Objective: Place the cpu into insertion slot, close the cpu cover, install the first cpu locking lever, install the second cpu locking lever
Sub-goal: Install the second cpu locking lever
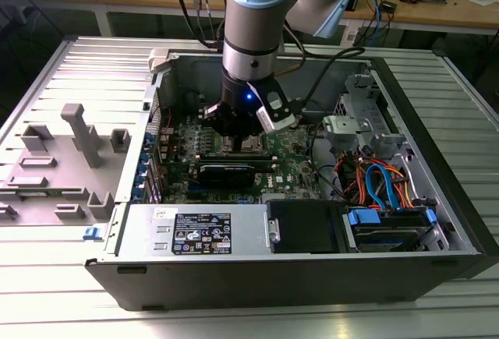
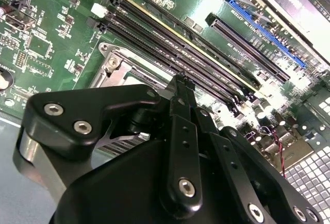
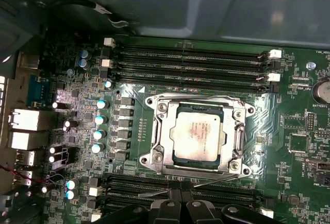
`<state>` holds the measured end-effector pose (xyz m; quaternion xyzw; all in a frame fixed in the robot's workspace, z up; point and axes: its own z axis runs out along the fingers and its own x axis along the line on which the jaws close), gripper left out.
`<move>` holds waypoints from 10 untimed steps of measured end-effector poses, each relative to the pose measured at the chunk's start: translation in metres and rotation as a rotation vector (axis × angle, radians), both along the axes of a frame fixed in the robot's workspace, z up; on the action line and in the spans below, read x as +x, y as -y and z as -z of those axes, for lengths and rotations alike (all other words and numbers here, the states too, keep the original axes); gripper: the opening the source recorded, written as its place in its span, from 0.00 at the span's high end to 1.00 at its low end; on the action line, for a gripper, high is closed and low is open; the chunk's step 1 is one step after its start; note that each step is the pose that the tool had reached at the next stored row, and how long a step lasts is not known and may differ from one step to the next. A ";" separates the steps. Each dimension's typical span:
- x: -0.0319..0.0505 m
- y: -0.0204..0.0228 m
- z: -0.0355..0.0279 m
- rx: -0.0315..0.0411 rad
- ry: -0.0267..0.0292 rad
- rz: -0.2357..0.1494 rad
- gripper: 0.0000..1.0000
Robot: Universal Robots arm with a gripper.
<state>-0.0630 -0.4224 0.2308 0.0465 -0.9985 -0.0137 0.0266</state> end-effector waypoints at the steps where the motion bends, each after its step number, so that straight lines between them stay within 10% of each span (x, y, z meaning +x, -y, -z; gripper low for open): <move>1: -0.0001 0.0000 0.0000 0.0000 -0.0025 0.000 0.89; 10: -0.0001 0.0000 0.0000 0.0000 -0.0057 0.000 0.89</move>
